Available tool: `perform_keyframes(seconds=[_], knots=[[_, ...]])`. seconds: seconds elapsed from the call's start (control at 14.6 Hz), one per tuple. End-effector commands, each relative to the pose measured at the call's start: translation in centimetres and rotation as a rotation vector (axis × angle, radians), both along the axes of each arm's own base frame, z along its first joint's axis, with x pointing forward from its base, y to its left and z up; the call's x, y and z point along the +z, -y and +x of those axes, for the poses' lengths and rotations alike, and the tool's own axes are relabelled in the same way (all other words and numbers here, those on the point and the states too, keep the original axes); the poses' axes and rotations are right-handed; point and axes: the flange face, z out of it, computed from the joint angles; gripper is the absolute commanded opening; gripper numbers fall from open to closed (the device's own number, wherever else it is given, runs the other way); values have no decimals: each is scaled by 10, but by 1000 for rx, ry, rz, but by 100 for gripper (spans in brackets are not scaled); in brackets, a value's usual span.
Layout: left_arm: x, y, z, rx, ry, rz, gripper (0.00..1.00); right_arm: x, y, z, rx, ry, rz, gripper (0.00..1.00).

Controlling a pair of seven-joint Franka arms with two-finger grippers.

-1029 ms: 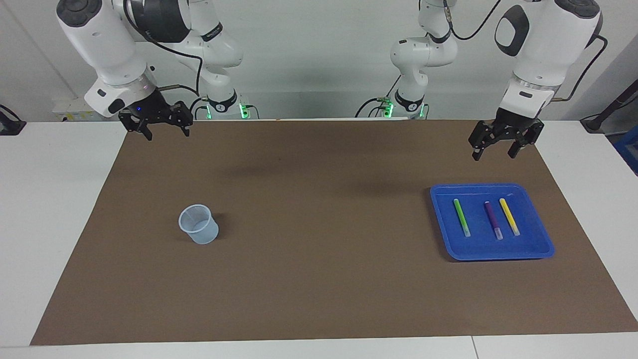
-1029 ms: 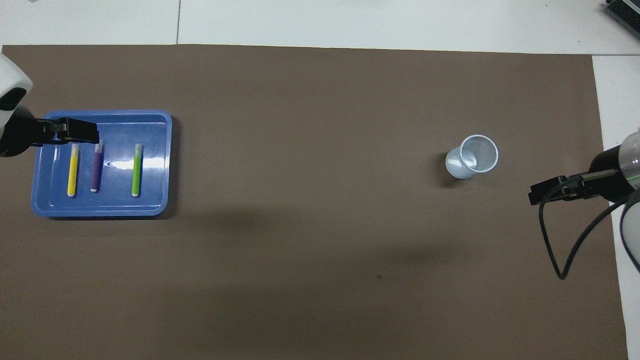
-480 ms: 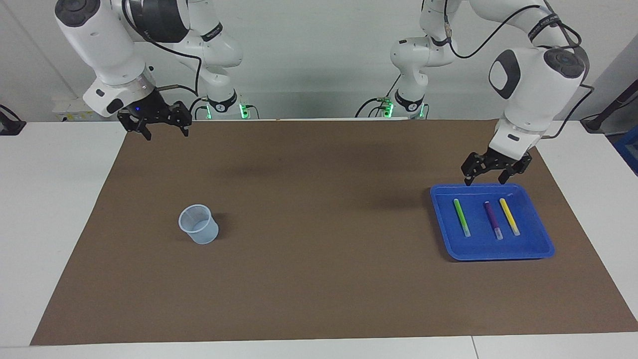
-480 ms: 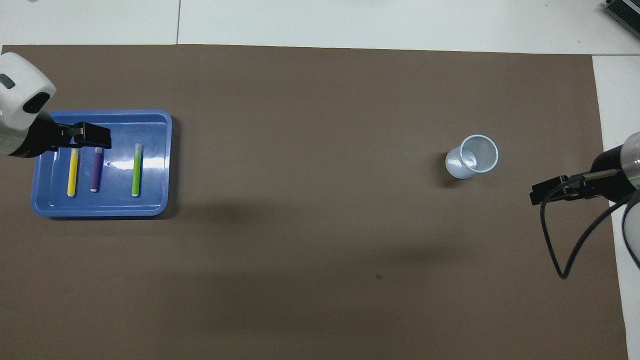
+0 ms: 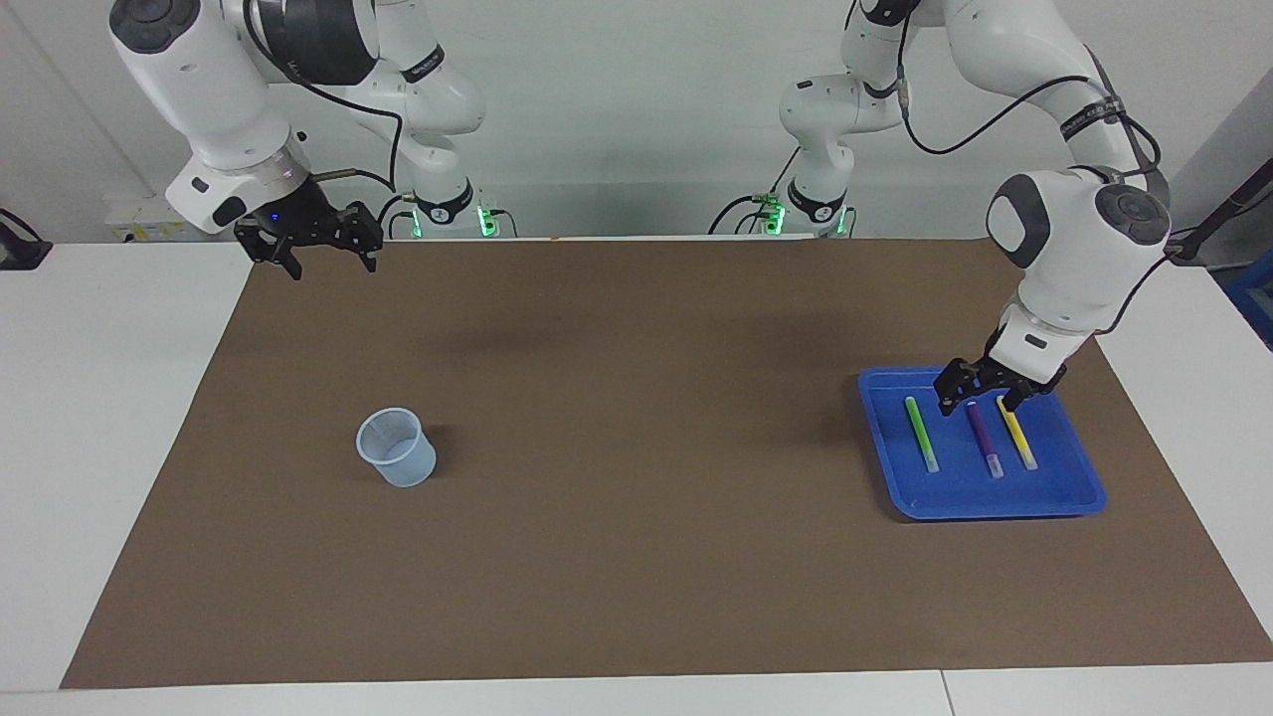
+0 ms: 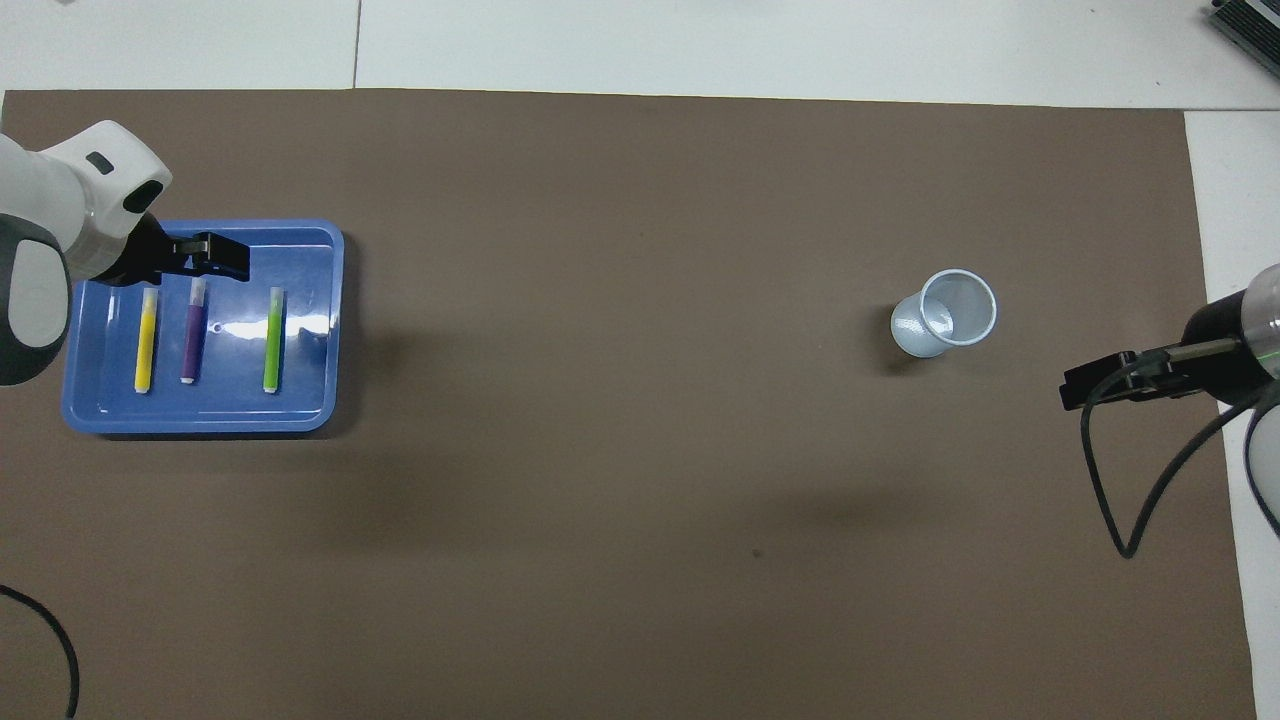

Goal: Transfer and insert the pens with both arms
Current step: 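Lower the left gripper and grasp the green pen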

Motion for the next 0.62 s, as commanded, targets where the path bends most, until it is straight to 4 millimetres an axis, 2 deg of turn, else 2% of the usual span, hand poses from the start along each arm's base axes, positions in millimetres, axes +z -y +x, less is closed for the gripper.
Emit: perform_keyframes(seconds=[0.0,0.27,0.55], knots=[[-32,-2,6,-14,-9,4,100,0,4,-7,12,20,2,100],[-72,-4,-5,-10,-51,1,100,-1,3,-7,16,20,2,100],[-90,-13,-14,-11,-81,2,100,-1,4,-7,18,20,2,100]])
